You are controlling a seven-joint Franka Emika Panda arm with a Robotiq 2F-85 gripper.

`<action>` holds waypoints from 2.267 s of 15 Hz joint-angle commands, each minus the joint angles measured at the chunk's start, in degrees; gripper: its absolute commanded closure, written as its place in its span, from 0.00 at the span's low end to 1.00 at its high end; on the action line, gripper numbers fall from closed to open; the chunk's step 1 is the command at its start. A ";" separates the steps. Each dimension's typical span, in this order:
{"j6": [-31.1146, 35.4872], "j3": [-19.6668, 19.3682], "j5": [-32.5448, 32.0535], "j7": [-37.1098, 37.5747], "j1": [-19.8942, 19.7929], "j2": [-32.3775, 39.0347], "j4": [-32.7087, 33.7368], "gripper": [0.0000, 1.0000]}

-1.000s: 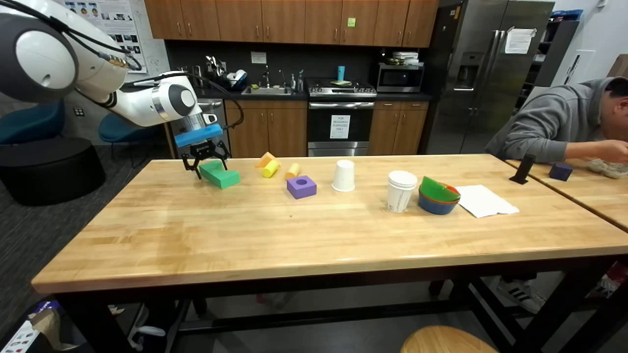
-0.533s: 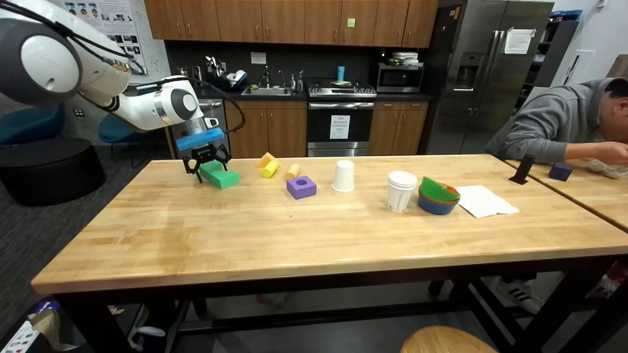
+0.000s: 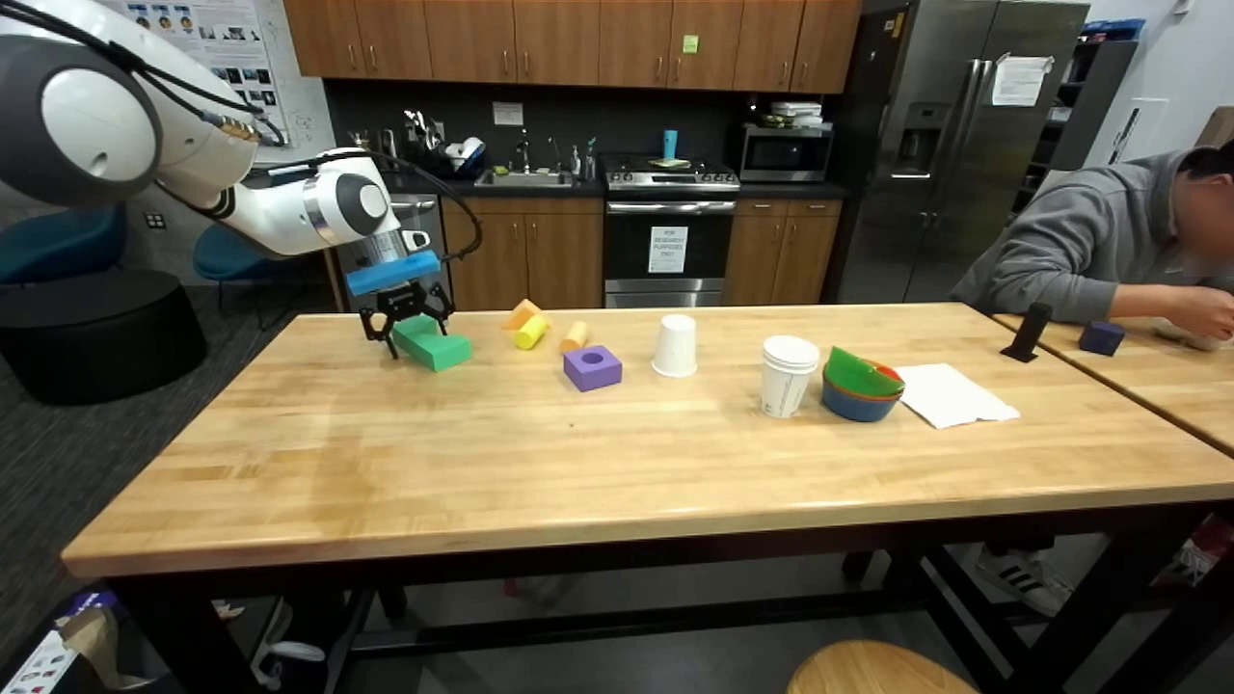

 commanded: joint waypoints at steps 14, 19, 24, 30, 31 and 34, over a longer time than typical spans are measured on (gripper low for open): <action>1.62 0.36 -0.56 0.96 -0.16 -1.48 -0.94 0.00; 2.36 0.35 -0.56 1.28 -0.11 -1.86 -1.30 0.00; 2.50 0.25 -0.78 1.64 0.13 -1.91 -1.16 0.00; 2.37 0.12 -1.04 1.85 0.33 -1.90 -0.89 0.00; 2.32 0.10 -1.04 1.90 0.35 -1.85 -0.83 0.00; 2.35 0.27 -0.73 1.98 0.30 -1.59 -0.79 0.00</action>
